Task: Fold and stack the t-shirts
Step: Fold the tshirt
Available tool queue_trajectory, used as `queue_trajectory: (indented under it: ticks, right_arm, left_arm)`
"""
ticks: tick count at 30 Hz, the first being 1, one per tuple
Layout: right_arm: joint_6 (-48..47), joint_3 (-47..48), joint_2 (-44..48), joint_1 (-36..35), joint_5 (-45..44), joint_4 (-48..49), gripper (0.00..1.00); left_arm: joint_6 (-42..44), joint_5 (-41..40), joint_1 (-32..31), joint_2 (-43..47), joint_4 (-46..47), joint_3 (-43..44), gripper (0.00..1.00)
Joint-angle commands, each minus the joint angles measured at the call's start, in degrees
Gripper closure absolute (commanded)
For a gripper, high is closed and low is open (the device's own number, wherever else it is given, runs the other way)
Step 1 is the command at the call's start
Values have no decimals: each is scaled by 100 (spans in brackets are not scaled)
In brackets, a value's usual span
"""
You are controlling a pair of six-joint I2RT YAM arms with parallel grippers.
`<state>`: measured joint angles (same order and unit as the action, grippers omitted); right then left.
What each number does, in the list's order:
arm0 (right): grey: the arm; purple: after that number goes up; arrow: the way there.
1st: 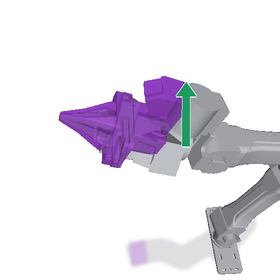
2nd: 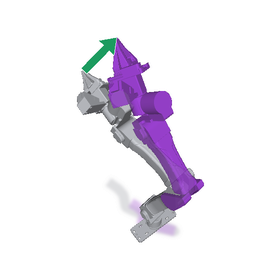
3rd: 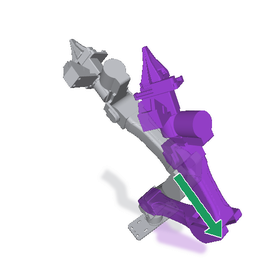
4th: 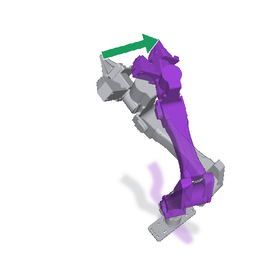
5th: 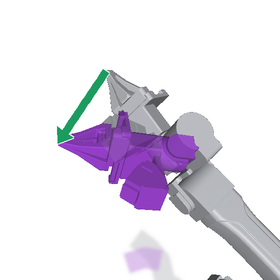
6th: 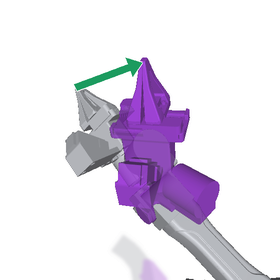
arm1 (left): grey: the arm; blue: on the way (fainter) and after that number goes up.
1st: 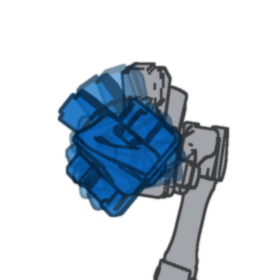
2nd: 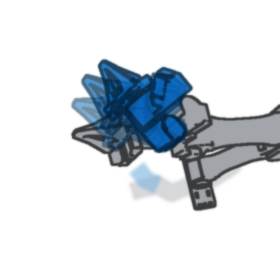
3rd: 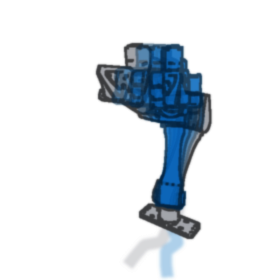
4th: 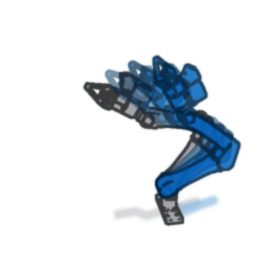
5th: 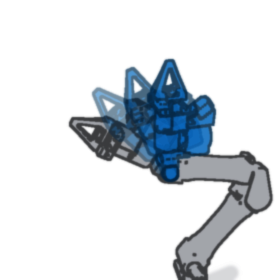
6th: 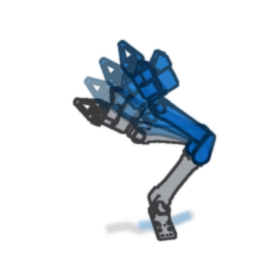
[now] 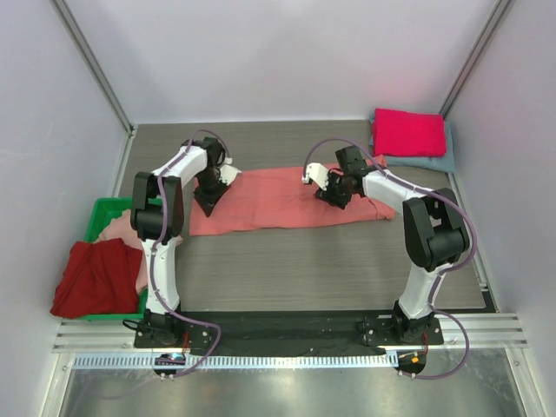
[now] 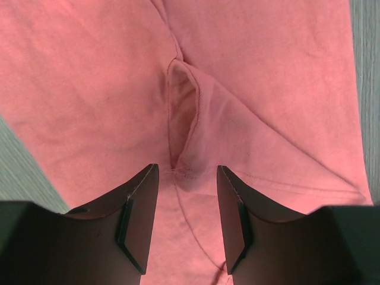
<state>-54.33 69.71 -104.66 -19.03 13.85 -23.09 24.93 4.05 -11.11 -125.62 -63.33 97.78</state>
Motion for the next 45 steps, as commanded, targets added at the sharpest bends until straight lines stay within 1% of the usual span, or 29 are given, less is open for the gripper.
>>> queue_trajectory:
  ticks: [1,13,16,17,20,23,27,28,31,33,34,35,36,37,40,41,43,45]
  right_arm:
    - [-113,332,-63,-5,57,15,51]
    - [-61,324,-318,-5,-295,182,53]
    - [1,385,-397,-5,-374,261,64]
    - [18,429,-414,-13,-444,279,74]
    - [1,543,-406,-13,-567,384,86]
    - [-156,701,-336,-22,-585,402,89]
    - [-472,903,-353,-101,-742,621,89]
    - [-508,930,-379,-136,-769,839,89]
    - [-684,1105,-625,-232,-900,1279,89]
    - [-772,1228,-967,-312,-1050,1447,87]
    - [-851,1264,-1064,-338,-1207,1683,79]
    - [-878,1273,-1135,-417,-1313,1850,74]
    - [-948,1255,-1196,-444,-1358,2035,71]
    - [-992,1203,-1206,-470,-1672,2550,69]
    - [-1106,1001,-1136,-514,-2157,3352,59]
    - [-1098,966,-1092,-514,-2410,3459,59]
    - [-1028,895,-865,-514,-2605,3879,58]
    - [-879,737,-679,-506,-2834,4049,58]
  left_arm:
    - [-49,34,22,-103,-13,-145,100]
    - [-67,34,22,-208,40,-171,100]
    - [-76,43,22,-261,14,-110,100]
    - [-67,34,22,-270,5,-92,99]
    - [-58,34,22,-270,-4,-83,99]
    - [-41,25,22,-243,14,-145,100]
    - [-49,34,22,-235,23,-189,100]
    - [-41,34,22,-226,40,-206,100]
    - [-67,43,22,-191,40,-250,99]
    - [-58,43,22,-173,31,-268,99]
    - [-50,43,22,-164,23,-285,100]
    - [-49,43,22,-147,23,-303,100]
    - [-58,34,22,-138,23,-320,100]
    - [-58,43,22,-103,23,-364,99]
    - [-58,52,22,-42,66,-478,99]
    - [-41,43,30,-33,66,-488,99]
    - [-41,34,22,-15,75,-523,99]
    - [-32,25,22,29,84,-514,98]
